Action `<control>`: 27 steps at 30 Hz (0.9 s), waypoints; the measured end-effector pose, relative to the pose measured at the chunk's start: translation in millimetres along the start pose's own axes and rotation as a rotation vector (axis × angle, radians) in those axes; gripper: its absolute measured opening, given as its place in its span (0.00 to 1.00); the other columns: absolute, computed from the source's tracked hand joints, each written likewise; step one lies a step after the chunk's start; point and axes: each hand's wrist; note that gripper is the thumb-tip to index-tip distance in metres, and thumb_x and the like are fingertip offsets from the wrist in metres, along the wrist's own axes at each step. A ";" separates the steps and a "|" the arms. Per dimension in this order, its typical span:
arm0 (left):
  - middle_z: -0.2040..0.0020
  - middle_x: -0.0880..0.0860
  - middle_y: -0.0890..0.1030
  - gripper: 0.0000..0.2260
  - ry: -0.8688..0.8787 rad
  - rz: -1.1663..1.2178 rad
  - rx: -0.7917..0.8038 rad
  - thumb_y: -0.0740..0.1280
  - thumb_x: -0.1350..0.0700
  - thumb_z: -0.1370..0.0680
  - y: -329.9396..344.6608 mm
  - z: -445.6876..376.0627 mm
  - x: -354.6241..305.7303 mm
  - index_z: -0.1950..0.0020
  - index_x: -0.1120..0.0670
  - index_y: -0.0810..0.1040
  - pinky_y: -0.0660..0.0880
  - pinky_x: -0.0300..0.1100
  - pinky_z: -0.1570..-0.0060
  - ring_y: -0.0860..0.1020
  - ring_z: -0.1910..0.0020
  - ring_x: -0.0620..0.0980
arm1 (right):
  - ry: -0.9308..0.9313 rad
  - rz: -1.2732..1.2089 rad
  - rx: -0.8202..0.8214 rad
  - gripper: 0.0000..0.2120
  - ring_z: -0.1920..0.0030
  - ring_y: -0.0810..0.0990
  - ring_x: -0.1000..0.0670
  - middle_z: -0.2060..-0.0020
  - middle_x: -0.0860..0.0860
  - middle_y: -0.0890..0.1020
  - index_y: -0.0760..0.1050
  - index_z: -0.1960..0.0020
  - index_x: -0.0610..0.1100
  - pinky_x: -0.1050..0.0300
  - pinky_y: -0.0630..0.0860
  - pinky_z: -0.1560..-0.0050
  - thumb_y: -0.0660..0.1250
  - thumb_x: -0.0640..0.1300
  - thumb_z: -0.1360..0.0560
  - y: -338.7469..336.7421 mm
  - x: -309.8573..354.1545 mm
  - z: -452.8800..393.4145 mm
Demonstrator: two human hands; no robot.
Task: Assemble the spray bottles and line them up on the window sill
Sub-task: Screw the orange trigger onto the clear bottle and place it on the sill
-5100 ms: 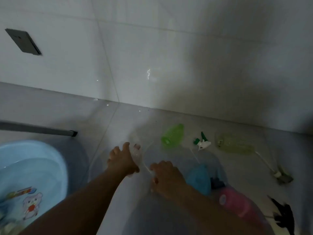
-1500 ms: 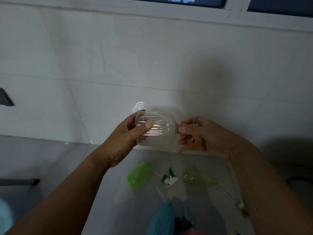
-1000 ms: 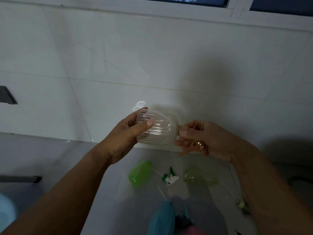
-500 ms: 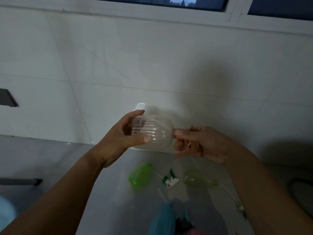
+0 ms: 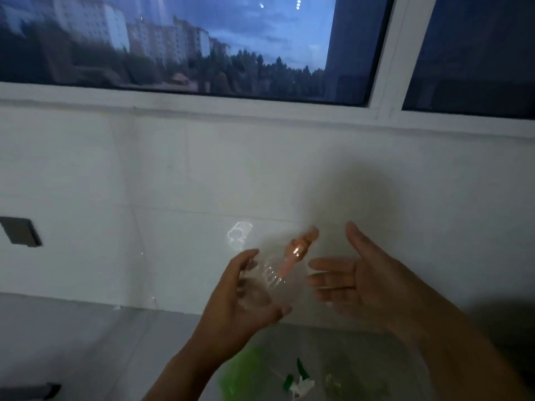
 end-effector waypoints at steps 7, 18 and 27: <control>0.44 0.42 0.84 0.27 -0.117 0.374 0.050 0.78 0.46 0.30 -8.7 -51.9 -62.2 0.37 0.36 0.68 0.81 0.36 0.52 0.84 0.47 0.41 | -0.402 0.078 0.011 0.46 0.40 0.83 0.46 0.38 0.52 0.82 0.74 0.34 0.64 0.40 0.79 0.41 0.86 0.57 0.50 23.6 29.8 -15.2; 0.33 0.45 0.72 0.25 0.105 0.091 0.050 0.64 0.48 0.18 -70.8 -188.5 -162.6 0.23 0.44 0.61 0.76 0.34 0.51 0.77 0.40 0.44 | -0.765 0.388 -0.475 0.46 0.42 0.80 0.45 0.36 0.51 0.78 0.58 0.28 0.64 0.43 0.81 0.45 0.77 0.62 0.39 41.0 169.4 -78.3; 0.27 0.54 0.71 0.26 0.059 -0.110 -0.008 0.63 0.58 0.16 -91.1 -264.1 -161.3 0.21 0.49 0.56 0.76 0.47 0.38 0.75 0.36 0.51 | -0.692 0.601 -0.549 0.39 0.40 0.79 0.43 0.37 0.50 0.80 0.57 0.26 0.59 0.40 0.74 0.37 0.76 0.55 0.30 39.8 223.1 -147.1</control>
Point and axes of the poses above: each hand's wrist, its own z-axis away from the middle knuckle, its own y-axis out of the palm, x = y × z
